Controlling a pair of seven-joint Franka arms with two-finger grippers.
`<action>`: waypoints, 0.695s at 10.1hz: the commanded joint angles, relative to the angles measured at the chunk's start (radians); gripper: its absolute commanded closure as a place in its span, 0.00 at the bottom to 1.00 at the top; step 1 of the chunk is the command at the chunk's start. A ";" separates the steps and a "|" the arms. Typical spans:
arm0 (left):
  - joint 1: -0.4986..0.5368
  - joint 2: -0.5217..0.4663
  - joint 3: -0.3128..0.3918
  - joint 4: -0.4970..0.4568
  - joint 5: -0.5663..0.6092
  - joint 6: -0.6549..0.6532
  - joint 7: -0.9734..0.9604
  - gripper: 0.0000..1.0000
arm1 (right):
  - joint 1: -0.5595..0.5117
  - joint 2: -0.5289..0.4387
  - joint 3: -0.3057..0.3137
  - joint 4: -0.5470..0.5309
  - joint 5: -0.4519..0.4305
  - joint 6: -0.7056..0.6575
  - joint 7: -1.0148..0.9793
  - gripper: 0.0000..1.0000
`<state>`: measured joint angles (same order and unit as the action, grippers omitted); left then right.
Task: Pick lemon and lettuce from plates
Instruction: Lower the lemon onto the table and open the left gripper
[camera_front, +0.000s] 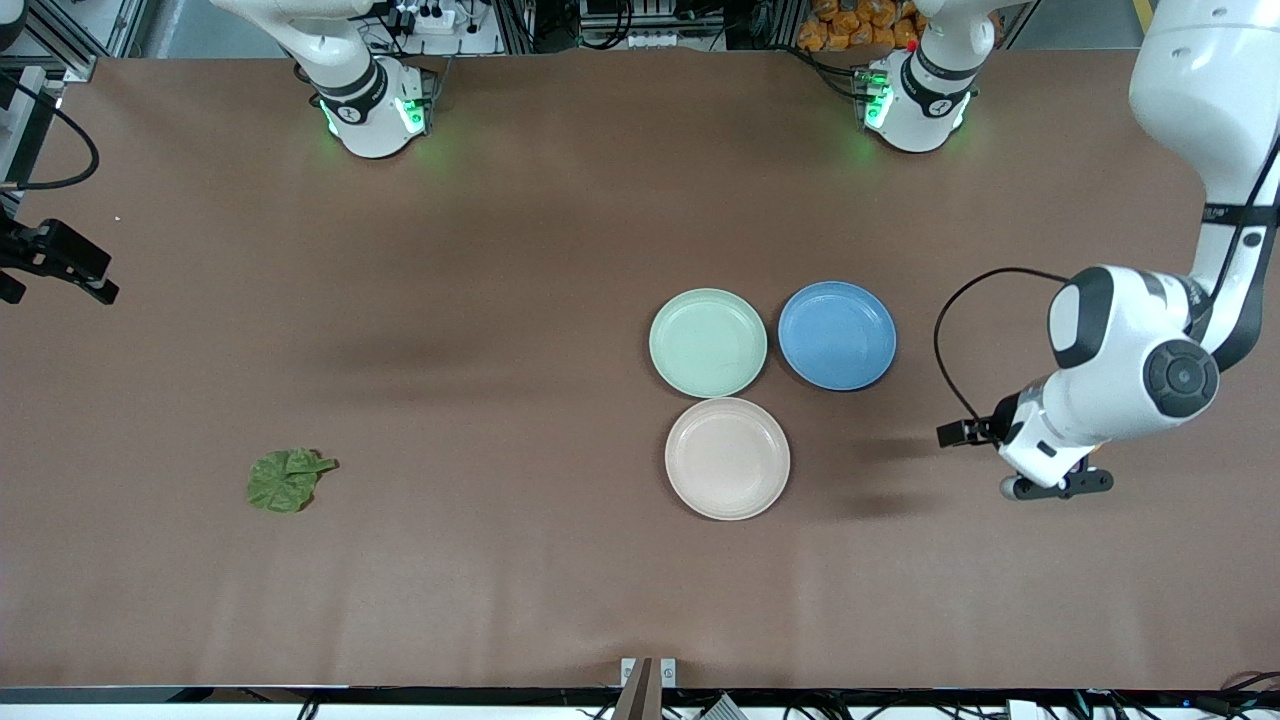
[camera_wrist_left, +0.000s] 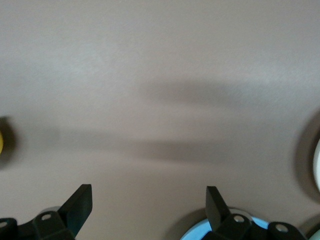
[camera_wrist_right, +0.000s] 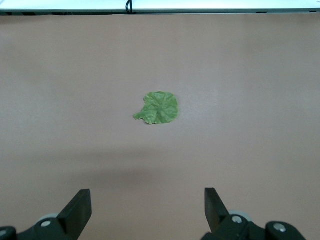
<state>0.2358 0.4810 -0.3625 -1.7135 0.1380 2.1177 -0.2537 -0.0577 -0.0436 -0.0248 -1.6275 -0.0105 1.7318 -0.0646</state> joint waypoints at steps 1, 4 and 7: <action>-0.094 -0.204 0.121 -0.171 -0.041 0.004 0.053 0.00 | -0.007 -0.004 0.003 0.063 0.009 -0.075 0.014 0.00; -0.167 -0.341 0.220 -0.167 -0.096 0.001 0.106 0.00 | -0.008 -0.004 0.003 0.057 0.087 -0.090 0.014 0.00; -0.208 -0.464 0.257 -0.135 -0.095 -0.022 0.102 0.00 | -0.007 -0.006 0.003 0.052 0.089 -0.101 0.008 0.00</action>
<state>0.0538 0.0833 -0.1320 -1.8376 0.0639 2.1158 -0.1770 -0.0576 -0.0445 -0.0250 -1.5751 0.0619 1.6420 -0.0643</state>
